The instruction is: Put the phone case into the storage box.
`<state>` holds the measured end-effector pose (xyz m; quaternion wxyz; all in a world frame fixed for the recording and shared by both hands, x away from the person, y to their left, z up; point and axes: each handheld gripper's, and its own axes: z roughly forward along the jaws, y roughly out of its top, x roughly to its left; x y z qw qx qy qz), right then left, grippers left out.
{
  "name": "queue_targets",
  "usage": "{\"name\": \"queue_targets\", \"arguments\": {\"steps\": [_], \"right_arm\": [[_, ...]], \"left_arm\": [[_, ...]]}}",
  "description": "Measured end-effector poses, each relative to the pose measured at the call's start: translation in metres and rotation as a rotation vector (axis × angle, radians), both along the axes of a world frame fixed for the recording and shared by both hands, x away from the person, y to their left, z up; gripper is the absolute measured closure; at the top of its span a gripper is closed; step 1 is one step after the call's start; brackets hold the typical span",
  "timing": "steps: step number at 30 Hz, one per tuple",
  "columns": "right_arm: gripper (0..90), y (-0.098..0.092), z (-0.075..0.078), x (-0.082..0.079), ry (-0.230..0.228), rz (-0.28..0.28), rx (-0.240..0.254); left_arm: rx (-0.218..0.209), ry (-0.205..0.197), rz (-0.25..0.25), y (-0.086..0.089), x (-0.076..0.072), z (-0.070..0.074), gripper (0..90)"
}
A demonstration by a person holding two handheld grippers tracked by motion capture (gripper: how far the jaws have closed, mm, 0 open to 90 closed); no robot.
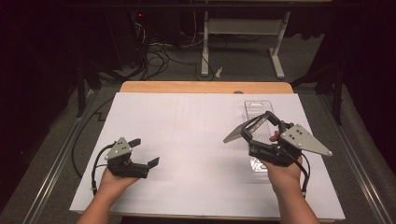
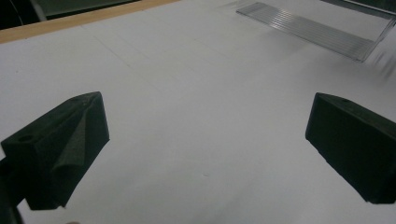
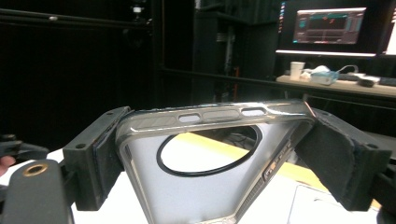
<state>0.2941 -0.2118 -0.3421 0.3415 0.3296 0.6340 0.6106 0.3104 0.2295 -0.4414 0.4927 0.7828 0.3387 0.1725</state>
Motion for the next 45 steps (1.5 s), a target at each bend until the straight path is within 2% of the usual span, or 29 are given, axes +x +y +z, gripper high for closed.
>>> {"name": "queue_targets", "arguments": {"steps": [9,45], "right_arm": [[13.9,-0.018,0.006,0.000,-0.014,-0.079,0.011],[13.8,-0.064,0.001,0.008,0.001,-0.294,0.016]], "left_arm": [[0.004,-0.003,-0.003,0.000,0.000,0.000,0.7],[-0.015,-0.014,0.004,0.004,-0.001,0.002,0.7]]}}
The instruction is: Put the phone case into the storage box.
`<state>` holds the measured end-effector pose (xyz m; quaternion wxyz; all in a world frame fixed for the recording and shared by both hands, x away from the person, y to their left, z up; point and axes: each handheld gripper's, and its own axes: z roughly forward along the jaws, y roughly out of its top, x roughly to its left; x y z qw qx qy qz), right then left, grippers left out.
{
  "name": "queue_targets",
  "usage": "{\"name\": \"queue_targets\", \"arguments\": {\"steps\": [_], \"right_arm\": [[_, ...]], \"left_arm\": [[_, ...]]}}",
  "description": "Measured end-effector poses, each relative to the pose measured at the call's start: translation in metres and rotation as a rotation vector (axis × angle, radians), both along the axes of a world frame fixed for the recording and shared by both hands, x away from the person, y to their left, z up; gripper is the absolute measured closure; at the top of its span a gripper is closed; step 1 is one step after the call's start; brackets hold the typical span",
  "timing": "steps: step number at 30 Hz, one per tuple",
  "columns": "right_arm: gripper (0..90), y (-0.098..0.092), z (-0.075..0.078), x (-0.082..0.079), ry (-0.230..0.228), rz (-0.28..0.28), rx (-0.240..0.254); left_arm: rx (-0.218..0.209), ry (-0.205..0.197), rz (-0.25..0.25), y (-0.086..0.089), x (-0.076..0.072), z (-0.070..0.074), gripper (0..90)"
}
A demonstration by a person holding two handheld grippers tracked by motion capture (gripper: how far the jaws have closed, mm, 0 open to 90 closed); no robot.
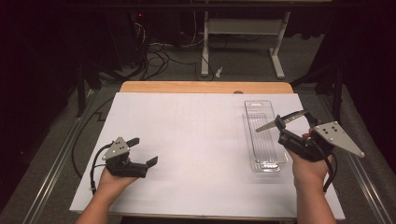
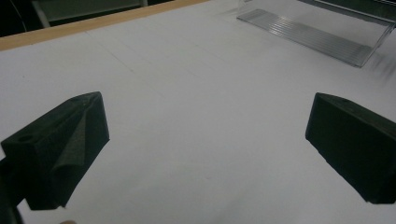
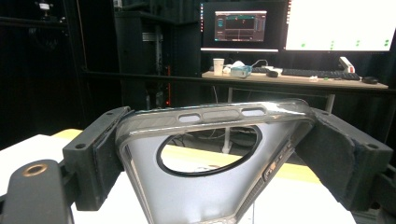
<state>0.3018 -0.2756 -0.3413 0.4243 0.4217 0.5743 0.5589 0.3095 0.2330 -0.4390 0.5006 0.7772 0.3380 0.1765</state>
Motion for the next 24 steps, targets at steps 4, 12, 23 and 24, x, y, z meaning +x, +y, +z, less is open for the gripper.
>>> {"name": "queue_targets", "arguments": {"steps": [4,12,23,24], "right_arm": [[13.8,-0.003,0.000,0.000,0.001,-0.006,0.009],[13.8,0.004,0.004,0.000,0.002,-0.006,0.002],[13.7,0.022,0.007,0.024,0.064,-0.041,-0.043],[13.7,0.024,0.008,0.027,0.070,-0.046,-0.055]], "left_arm": [[0.000,-0.001,0.001,0.000,0.000,0.000,0.7],[-0.006,-0.001,-0.002,0.000,-0.001,0.000,0.7],[-0.010,-0.006,-0.012,0.002,-0.001,0.001,0.7],[-0.011,-0.006,-0.012,0.002,-0.001,0.001,0.7]]}}
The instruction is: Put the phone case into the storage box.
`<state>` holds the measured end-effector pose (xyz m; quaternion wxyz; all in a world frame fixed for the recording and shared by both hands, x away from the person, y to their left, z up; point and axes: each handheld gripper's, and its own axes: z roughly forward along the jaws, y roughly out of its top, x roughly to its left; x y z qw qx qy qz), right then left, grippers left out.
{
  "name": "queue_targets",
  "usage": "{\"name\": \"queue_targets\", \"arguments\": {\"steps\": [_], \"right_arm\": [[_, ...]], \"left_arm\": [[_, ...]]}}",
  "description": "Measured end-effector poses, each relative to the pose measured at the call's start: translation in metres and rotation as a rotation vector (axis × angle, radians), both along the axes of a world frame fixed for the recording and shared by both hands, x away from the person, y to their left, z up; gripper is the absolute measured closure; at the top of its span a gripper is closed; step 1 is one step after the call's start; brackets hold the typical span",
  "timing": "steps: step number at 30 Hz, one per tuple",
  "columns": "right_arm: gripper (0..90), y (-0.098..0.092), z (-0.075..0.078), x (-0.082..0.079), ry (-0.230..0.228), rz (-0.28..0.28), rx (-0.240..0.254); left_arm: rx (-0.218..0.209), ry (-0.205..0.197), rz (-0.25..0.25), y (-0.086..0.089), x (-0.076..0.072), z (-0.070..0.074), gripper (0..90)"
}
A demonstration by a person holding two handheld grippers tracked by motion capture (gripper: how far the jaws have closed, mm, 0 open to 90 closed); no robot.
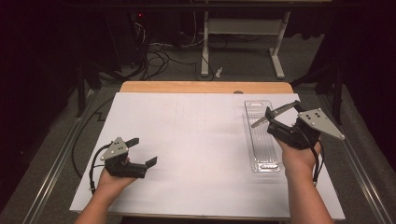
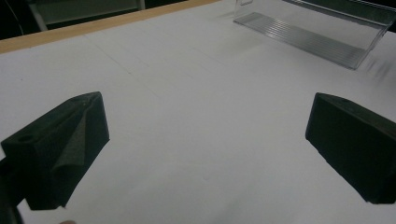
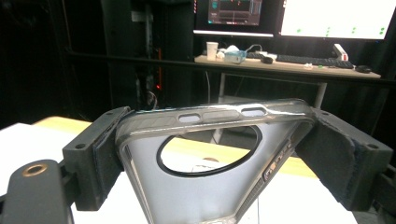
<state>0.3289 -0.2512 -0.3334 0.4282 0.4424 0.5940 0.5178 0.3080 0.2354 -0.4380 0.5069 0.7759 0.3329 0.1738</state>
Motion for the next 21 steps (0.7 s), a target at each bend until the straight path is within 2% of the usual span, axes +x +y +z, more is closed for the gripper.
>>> {"name": "queue_targets", "arguments": {"steps": [7,21], "right_arm": [[13.7,0.009,0.006,0.020,0.043,-0.047,-0.043],[13.6,0.020,0.009,0.054,0.100,-0.124,-0.072]], "left_arm": [[-0.001,0.004,-0.006,-0.001,0.002,-0.001,0.7],[-0.004,-0.009,0.007,0.004,0.000,0.001,0.7]]}}
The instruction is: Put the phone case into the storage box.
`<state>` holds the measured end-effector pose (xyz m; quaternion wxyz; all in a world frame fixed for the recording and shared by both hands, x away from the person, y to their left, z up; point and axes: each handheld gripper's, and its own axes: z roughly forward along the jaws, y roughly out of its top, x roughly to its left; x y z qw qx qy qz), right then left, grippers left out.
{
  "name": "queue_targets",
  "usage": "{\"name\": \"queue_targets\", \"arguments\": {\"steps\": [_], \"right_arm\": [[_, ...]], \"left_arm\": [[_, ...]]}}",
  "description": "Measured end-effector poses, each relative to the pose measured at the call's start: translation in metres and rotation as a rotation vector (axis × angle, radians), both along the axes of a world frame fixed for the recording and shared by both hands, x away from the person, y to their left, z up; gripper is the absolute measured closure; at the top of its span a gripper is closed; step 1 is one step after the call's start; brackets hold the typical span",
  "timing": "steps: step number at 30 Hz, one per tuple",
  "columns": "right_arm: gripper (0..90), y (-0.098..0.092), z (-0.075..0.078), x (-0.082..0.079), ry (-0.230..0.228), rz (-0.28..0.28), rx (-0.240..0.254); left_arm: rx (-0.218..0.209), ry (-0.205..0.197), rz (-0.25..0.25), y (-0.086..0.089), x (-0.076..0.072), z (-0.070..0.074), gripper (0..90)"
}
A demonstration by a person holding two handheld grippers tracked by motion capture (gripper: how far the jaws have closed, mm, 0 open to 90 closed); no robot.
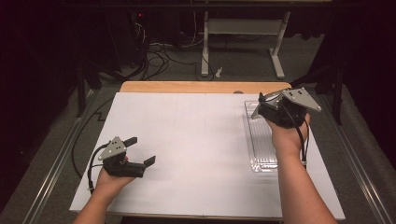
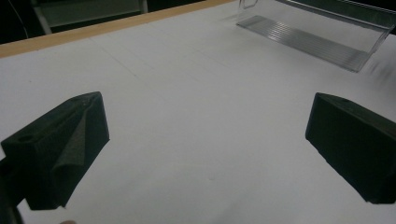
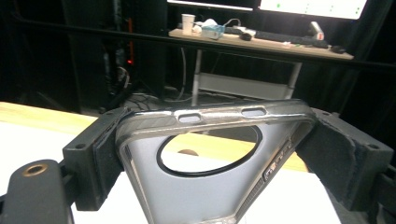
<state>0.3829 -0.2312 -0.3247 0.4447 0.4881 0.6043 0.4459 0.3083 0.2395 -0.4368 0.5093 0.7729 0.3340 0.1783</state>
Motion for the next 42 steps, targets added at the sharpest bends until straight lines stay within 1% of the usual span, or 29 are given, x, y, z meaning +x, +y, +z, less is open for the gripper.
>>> {"name": "queue_targets", "arguments": {"steps": [2,4,10,15,20,23,29,33,37,42], "right_arm": [[13.6,0.002,0.000,0.003,0.005,-0.005,-0.008],[13.7,0.003,0.000,0.008,0.014,-0.014,-0.015],[13.7,0.005,-0.002,0.020,0.034,-0.033,-0.014],[13.6,0.007,-0.005,0.030,0.059,-0.052,0.005],[13.6,0.009,-0.006,0.039,0.079,-0.074,-0.002],[13.6,0.010,-0.007,0.043,0.090,-0.088,0.003],[13.6,0.012,-0.013,0.053,0.109,-0.115,0.004],[13.6,0.014,-0.018,0.059,0.118,-0.131,-0.010],[13.6,0.013,-0.022,0.064,0.129,-0.143,-0.011],[13.6,0.012,-0.026,0.070,0.145,-0.155,0.001]], "left_arm": [[0.008,-0.001,-0.001,0.000,0.000,0.000,0.7],[0.001,0.002,0.001,0.001,0.000,0.000,0.7],[-0.004,-0.003,0.000,0.001,-0.001,0.001,0.7],[-0.009,-0.004,0.001,0.002,0.000,0.001,0.7],[-0.012,-0.007,0.003,0.003,-0.001,0.002,0.7],[-0.012,-0.007,0.002,0.003,-0.001,0.002,0.7],[-0.015,-0.007,-0.001,0.003,-0.001,0.002,0.7],[-0.014,-0.007,0.000,0.004,-0.001,0.002,0.7],[-0.015,-0.006,-0.001,0.003,-0.001,0.002,0.7],[-0.016,-0.008,-0.001,0.003,-0.001,0.002,0.7]]}}
